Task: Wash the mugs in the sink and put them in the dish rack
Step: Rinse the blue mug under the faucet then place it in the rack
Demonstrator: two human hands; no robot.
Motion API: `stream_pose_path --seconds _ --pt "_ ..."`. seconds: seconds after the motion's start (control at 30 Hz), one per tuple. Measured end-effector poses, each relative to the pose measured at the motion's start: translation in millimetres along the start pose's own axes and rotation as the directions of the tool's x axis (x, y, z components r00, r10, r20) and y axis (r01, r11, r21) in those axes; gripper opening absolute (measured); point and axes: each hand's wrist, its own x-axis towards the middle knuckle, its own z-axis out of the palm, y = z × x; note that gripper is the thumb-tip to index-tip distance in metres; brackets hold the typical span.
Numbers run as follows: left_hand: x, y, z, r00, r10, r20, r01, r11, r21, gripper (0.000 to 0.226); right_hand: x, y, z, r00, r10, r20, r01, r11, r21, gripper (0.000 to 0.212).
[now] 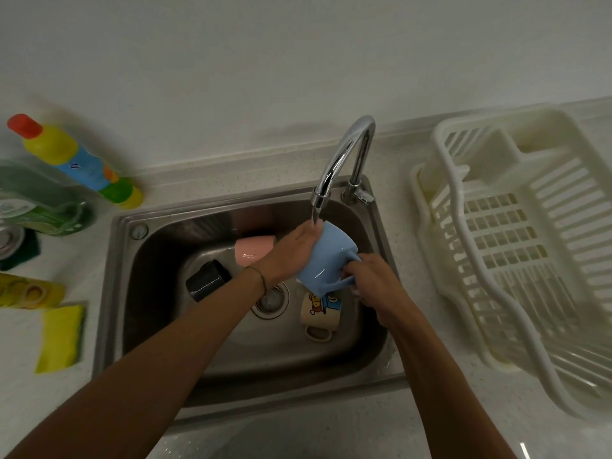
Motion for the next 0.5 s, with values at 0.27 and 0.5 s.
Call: stream_pose_path --seconds 0.27,0.5 --pt "-3.7 -1.0 0.6 0.998 0.012 0.066 -0.013 1.000 0.016 0.055 -0.3 -7.0 -7.4 0.998 -0.034 0.050 0.034 0.999 0.008 0.020" --pt "-7.0 20.4 -11.5 0.995 -0.097 0.033 0.102 0.970 -0.222 0.056 5.9 -19.2 -11.6 0.991 -0.061 0.121 0.069 0.995 -0.067 0.021"
